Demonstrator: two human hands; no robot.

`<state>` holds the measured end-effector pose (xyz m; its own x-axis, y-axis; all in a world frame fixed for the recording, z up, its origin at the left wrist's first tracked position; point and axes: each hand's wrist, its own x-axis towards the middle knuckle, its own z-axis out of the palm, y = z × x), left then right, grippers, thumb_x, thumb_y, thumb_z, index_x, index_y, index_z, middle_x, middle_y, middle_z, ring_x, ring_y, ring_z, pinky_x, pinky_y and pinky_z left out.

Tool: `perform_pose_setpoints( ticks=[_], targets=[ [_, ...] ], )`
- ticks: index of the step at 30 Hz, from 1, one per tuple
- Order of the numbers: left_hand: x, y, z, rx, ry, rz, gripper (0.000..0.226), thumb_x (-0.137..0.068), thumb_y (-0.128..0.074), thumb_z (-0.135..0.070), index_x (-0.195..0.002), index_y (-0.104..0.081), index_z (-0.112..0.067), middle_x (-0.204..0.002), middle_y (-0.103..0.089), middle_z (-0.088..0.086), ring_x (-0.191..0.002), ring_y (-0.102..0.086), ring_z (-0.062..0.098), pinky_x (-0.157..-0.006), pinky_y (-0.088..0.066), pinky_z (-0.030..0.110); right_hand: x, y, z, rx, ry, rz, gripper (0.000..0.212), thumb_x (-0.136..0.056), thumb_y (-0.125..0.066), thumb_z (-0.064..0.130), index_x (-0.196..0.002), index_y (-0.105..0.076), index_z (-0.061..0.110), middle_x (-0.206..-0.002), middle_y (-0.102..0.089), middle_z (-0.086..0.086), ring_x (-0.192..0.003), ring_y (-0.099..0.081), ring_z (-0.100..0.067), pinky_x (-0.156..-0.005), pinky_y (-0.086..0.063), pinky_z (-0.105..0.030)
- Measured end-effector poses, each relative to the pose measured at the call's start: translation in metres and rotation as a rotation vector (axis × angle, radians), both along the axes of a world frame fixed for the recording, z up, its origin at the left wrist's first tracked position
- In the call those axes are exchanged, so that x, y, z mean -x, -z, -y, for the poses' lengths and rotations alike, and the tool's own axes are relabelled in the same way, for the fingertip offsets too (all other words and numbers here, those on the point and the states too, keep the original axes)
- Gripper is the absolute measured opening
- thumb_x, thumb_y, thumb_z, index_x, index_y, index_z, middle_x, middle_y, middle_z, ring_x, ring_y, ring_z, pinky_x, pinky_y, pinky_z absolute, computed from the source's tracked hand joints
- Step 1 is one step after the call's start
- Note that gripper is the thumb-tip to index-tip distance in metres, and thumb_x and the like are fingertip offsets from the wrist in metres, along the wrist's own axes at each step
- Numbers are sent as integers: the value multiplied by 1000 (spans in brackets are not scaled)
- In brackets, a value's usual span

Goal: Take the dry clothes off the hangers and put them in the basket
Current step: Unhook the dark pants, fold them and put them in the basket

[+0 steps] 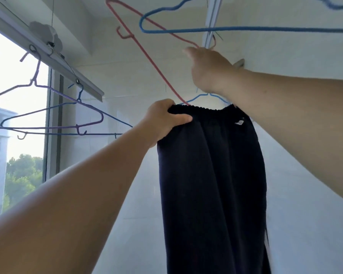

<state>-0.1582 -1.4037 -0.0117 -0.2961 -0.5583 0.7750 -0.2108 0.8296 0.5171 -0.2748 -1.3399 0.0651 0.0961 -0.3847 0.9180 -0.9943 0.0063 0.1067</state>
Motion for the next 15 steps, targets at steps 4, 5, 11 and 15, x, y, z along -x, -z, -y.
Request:
perform_pose_setpoints(
  ticks=[4, 5, 11, 15],
  targets=[
    [7, 22, -8, 23, -97, 187, 27, -73, -76, -25, -70, -51, -15, -74, -53, 2, -72, -51, 19, -68, -46, 32, 16, 45, -4, -36, -62, 40, 49, -94, -34, -2, -140, -35, 14, -138, -43, -11, -122, -46, -30, -95, -38, -34],
    [9, 31, -9, 28, -122, 245, 29, -72, -76, -26, -69, -50, -15, -72, -50, 1, -71, -49, 18, -65, -43, 30, 20, 58, -4, -53, -75, 62, 48, -93, -35, -2, -138, -38, 14, -136, -44, -10, -119, -48, -30, -93, -40, -35],
    [16, 79, -29, -44, -212, 427, 36, -75, -75, -26, -62, -42, -20, -67, -42, -3, -61, -39, 10, -50, -30, 24, 46, 141, -7, -307, -188, 267, 39, -89, -33, 1, -121, -50, 17, -126, -53, -4, -113, -51, -24, -93, -44, -35],
    [10, 100, -51, -137, -238, 408, 35, -73, -76, -24, -63, -43, -18, -68, -43, -1, -63, -41, 15, -51, -33, 24, 57, 201, -29, -536, -360, 489, 22, -90, -36, 9, -99, -52, 20, -109, -57, 0, -99, -54, -19, -80, -43, -28]
  ],
)
